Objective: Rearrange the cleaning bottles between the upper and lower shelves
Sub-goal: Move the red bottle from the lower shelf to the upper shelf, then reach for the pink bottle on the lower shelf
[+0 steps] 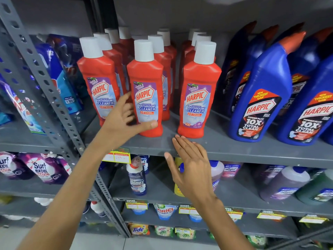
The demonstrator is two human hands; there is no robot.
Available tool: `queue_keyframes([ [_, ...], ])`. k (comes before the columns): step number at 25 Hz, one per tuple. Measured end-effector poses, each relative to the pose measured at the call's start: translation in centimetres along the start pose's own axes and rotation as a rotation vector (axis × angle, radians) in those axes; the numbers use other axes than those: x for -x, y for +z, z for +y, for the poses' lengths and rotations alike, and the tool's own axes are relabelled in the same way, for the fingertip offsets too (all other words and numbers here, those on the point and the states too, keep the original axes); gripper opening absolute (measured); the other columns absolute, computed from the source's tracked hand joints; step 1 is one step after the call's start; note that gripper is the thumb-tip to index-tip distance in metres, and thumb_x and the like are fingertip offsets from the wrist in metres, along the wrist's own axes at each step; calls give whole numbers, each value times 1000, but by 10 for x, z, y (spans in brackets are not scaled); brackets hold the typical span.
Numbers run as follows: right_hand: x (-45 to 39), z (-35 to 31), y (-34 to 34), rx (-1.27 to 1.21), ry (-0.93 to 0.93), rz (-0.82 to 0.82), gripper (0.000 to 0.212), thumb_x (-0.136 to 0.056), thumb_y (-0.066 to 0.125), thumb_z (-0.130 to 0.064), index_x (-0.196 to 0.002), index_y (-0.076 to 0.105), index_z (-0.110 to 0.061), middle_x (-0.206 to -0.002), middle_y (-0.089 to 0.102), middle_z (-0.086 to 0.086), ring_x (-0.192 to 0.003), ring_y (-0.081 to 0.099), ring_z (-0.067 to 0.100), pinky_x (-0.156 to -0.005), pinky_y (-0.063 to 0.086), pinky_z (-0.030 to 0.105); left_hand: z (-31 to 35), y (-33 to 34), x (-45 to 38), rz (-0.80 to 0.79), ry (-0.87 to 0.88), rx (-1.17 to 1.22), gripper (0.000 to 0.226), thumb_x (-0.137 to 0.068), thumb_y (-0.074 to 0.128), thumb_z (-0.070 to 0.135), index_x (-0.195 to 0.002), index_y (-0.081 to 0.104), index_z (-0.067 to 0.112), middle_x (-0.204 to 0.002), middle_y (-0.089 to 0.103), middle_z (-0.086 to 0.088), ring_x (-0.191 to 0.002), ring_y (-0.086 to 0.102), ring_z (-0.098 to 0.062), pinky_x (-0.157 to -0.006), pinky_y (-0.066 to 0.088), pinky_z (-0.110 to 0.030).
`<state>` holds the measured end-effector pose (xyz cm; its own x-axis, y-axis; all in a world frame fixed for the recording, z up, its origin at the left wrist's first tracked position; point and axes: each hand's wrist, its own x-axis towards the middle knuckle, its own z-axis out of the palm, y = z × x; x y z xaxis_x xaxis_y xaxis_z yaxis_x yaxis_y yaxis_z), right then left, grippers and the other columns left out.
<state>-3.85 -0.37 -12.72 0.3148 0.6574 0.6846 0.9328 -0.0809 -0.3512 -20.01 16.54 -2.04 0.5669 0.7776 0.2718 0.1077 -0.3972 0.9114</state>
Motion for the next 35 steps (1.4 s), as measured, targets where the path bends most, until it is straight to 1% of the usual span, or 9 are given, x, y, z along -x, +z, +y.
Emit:
queue_keyframes([
  [2,18,10,-13,-126,-80,-40,50,-102,65,-38,-147,58,-17,-154,52,-9,-146,43,9,-124,31,36,-12,12,47,212,106,-111,110,-70,103,38,-162,42,30,-154,60,12,-145,58,-7,-123,47,-25],
  [5,78,48,-38,-236,-54,22,40,-97,70,-20,-137,66,-16,-146,59,-10,-137,55,17,-121,34,41,-47,64,133,471,285,-134,57,-85,92,30,-136,67,30,-136,72,6,-122,74,-22,-102,57,-26],
  [8,144,98,-63,-188,232,-68,37,-96,67,-26,-132,69,-23,-140,61,-17,-132,58,10,-116,41,32,-81,138,195,291,-54,-43,30,-85,93,35,-109,76,28,-108,80,8,-93,80,-19,-83,65,-27],
  [11,184,150,-80,-123,496,-214,42,-99,66,-36,-141,58,-37,-142,58,-23,-130,58,7,-106,47,28,-111,199,212,63,-409,27,39,-78,96,24,-110,74,28,-107,81,6,-102,81,-20,-91,68,-30],
  [16,203,234,-77,-39,649,-407,66,-95,60,-46,-154,47,-20,-155,50,-8,-139,52,18,-111,49,40,-112,289,165,56,-406,37,60,-86,92,17,-133,61,37,-126,73,29,-123,67,9,-105,52,-9],
  [21,211,304,-45,-17,599,-612,69,-104,55,-44,-161,35,-10,-165,36,5,-150,37,24,-123,36,41,-125,364,117,208,-482,50,72,-83,93,8,-145,56,7,-138,70,-11,-126,70,-28,-111,57,-43],
  [25,217,350,-16,87,454,-731,72,-108,46,-46,-163,24,-5,-170,20,8,-158,20,25,-129,26,46,-150,389,101,353,-575,-1,72,-80,96,5,-137,52,-1,-131,71,-21,-118,71,-42,-104,59,-57],
  [31,231,372,-1,231,399,-709,71,-109,28,-50,-166,16,-9,-173,6,3,-160,1,16,-132,17,42,-172,386,104,362,-555,-125,53,-79,98,27,-117,62,20,-106,81,-1,-95,79,-37,-81,68,-53],
  [35,232,374,1,250,410,-720,70,-110,28,-49,-166,16,-10,-173,7,3,-160,2,15,-131,14,40,-183,381,98,178,-570,-16,50,-76,99,11,-111,64,9,-91,80,5,-93,82,-34,-81,70,-34],
])
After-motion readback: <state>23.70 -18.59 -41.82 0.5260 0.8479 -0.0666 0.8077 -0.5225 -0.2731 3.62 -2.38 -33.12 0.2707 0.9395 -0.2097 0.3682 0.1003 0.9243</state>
